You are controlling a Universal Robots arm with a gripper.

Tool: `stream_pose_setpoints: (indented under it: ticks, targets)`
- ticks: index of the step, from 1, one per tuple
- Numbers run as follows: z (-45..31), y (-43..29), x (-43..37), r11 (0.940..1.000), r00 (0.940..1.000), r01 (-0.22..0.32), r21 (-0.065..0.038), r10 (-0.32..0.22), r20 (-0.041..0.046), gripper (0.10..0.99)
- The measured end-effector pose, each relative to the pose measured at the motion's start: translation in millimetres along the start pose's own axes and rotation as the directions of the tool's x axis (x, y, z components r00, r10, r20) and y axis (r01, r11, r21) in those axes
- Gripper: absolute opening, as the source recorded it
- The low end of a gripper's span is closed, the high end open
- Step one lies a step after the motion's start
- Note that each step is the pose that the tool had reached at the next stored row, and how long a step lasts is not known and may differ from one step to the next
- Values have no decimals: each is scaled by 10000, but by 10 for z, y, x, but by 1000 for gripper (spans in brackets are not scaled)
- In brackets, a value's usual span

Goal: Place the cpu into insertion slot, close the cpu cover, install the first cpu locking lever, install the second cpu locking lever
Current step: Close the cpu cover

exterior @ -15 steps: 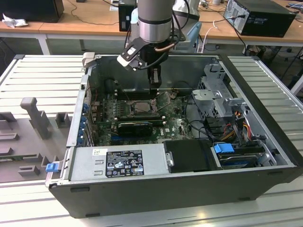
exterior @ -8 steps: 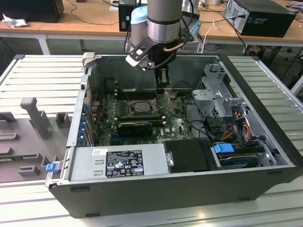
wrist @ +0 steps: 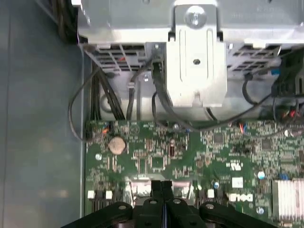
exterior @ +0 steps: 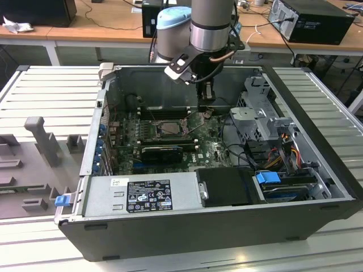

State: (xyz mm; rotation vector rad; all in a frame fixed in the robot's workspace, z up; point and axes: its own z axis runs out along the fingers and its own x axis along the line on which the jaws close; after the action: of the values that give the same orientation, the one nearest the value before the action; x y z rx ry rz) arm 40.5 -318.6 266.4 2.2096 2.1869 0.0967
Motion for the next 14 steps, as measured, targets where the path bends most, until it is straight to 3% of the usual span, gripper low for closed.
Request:
stream_pose_setpoints:
  ticks: [5,10,14]
  targets:
    - [22,136,2,10000,10000,94,2,-94,-7,106]
    - [90,142,1,9999,9999,170,1,-170,-12,106]
    - [132,198,0,9998,9999,167,55,-167,-36,106]
